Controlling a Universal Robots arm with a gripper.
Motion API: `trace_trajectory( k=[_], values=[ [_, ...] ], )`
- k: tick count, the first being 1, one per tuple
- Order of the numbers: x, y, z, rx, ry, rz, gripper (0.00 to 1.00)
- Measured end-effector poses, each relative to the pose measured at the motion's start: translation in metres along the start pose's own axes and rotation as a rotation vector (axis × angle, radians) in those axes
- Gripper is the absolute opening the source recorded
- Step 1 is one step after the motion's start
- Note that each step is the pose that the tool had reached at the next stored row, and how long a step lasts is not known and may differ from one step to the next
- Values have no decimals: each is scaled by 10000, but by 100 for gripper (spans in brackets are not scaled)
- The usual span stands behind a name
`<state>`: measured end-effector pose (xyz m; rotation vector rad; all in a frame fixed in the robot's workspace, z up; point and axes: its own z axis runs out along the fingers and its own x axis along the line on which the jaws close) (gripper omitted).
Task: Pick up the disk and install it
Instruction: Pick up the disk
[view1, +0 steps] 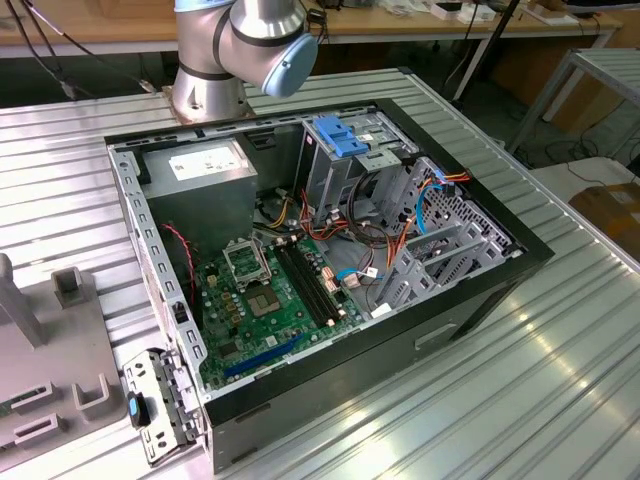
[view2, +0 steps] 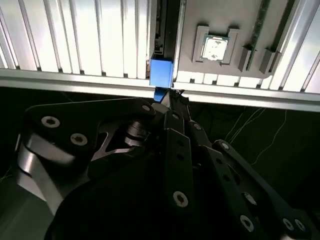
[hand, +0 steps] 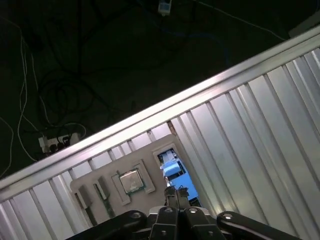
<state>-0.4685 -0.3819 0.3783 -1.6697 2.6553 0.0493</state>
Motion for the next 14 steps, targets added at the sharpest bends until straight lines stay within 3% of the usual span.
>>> trace_trajectory(
  k=[3, 5, 6, 7, 8, 9, 10, 13, 14],
  values=[
    [-16, -24, 40, 125, 109, -602, 11],
    [-17, -25, 57, 147, 145, -1329, 17],
    [-17, -25, 61, 152, 150, -1487, 17],
    [-17, -25, 65, 157, 155, -1672, 29],
    [-17, -25, 71, 163, 164, -1934, 29],
    [-17, -25, 75, 168, 171, -2125, 42],
    [-16, -25, 84, 176, 180, -2458, 42],
    [-16, -26, 105, 185, 194, -3067, 60],
    [-16, -26, 113, 186, 198, -3265, 60]
  ],
)
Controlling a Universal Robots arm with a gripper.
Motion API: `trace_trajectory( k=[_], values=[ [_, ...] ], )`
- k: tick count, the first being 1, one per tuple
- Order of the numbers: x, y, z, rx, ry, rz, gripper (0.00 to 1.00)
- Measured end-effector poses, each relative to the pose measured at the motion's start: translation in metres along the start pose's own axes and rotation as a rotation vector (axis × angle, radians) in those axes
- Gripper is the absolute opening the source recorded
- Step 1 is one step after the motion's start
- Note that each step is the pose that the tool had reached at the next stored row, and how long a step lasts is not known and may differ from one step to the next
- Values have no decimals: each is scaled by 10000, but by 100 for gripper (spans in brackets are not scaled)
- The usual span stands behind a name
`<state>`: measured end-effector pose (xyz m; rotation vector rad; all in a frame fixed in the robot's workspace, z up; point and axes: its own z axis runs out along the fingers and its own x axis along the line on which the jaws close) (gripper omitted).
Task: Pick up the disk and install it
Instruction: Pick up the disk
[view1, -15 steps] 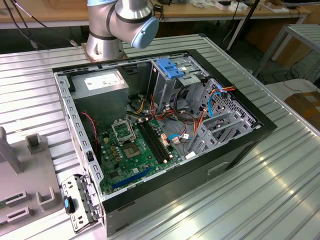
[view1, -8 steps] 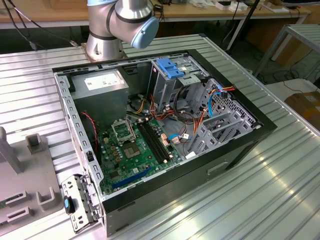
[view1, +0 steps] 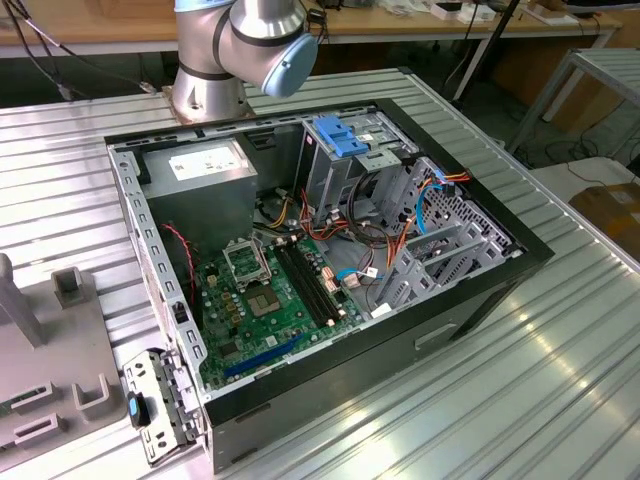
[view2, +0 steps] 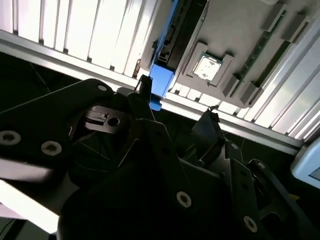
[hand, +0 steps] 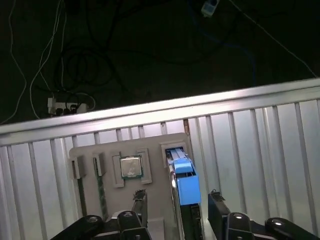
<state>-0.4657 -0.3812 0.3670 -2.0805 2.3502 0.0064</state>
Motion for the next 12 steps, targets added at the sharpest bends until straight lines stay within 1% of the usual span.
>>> trace_trajectory(
  k=[2, 4, 5, 7, 11, 12],
  values=[
    [0, 0, 23, 9, 4, -552, 60],
    [-4, 1, 46, 34, 5, -992, 60],
    [-7, 1, 53, 54, 7, -1053, 60],
    [-8, 1, 79, 145, 15, -1082, 60],
    [-31, 10, 157, 154, 15, -1081, 60],
    [-62, 14, 205, 158, 13, -1081, 60]
  ],
)
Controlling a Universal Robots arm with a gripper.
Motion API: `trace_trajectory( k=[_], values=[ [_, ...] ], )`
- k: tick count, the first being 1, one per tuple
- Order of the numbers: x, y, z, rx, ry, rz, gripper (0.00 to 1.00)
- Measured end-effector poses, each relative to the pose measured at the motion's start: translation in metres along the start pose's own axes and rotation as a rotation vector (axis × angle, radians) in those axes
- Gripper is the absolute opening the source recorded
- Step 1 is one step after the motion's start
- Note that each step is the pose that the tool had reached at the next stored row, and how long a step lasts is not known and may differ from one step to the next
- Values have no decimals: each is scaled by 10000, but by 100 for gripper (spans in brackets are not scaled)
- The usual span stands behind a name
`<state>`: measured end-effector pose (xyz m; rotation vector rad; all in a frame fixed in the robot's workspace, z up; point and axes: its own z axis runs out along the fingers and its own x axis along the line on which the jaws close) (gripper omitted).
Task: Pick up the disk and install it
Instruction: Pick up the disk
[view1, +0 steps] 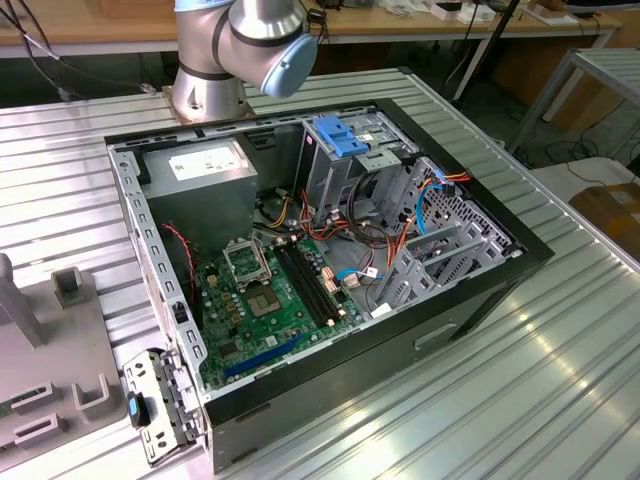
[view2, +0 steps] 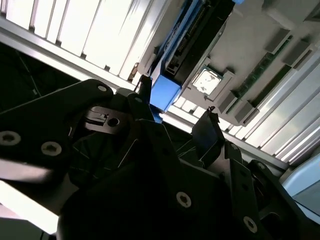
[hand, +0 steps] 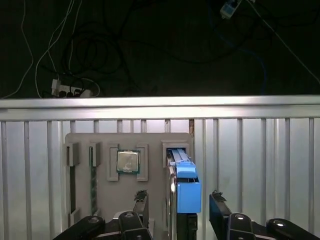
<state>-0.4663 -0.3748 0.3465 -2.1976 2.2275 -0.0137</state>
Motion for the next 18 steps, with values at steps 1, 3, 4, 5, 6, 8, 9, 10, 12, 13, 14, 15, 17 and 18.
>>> trace_trajectory(
  k=[1, 3, 4, 5, 6, 8, 9, 10, 12, 13, 14, 15, 17, 18],
  values=[
    [-21, 3, 32, 2, 0, 0, 60],
    [-35, 13, 90, -1, 10, 0, 60],
    [-35, 16, 106, -1, 11, -1, 60],
    [-36, 20, 139, 0, 12, -1, 60],
    [-37, 22, 162, 0, 12, 0, 60],
    [-38, 25, 218, 0, 12, 0, 60],
    [-39, 27, 235, 0, 11, 0, 60],
    [-38, 29, 254, 0, 12, 0, 60],
    [-38, 34, 319, 0, 12, 0, 60],
    [-38, 38, 358, 5, 12, 0, 60],
    [-38, 40, 401, 9, 11, 0, 60],
    [-38, 40, 420, 9, 11, 0, 60],
    [-38, 42, 476, 8, 12, 0, 60],
    [-38, 42, 478, 7, 13, 0, 60]
  ],
)
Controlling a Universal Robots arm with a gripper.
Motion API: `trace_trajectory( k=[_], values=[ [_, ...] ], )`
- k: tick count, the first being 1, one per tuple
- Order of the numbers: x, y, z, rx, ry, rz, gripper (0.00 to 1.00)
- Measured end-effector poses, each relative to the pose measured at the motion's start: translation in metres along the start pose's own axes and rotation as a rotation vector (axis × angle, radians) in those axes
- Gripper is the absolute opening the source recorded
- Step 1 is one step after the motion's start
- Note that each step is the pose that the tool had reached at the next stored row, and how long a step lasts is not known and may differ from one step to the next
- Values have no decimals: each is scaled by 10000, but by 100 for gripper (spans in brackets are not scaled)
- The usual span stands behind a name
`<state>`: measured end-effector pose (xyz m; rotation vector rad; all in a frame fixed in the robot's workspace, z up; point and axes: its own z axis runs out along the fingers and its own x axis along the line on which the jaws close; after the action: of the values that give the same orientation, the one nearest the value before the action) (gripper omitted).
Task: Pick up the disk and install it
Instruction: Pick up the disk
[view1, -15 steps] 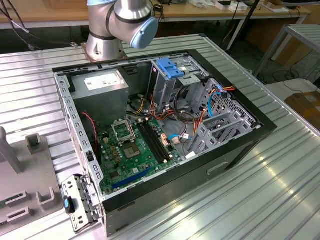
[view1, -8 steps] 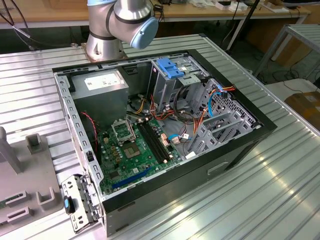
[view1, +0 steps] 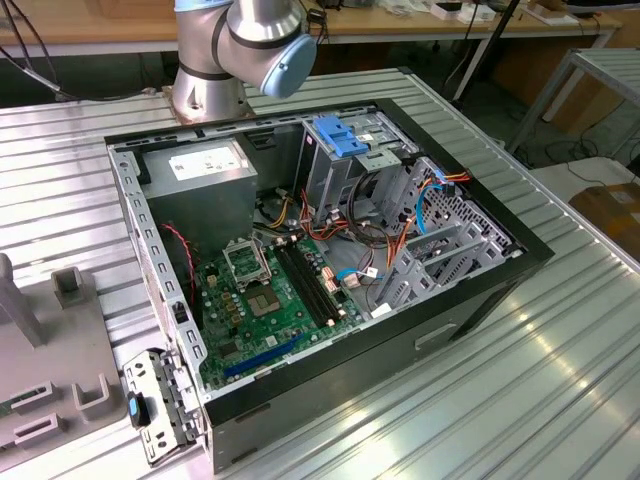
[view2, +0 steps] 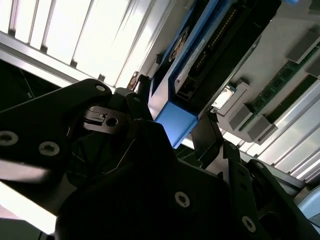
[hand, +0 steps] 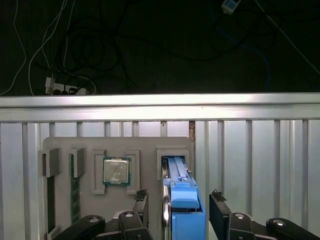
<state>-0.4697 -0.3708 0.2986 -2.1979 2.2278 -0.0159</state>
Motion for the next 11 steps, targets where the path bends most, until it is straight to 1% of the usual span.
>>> trace_trajectory(
  k=[5, 7, 11],
  values=[
    [0, 0, 2, 2, -1, 0, 60],
    [0, 0, 6, 1, -1, 0, 45],
    [-4, 0, 13, 4, -2, 0, 45]
  ],
)
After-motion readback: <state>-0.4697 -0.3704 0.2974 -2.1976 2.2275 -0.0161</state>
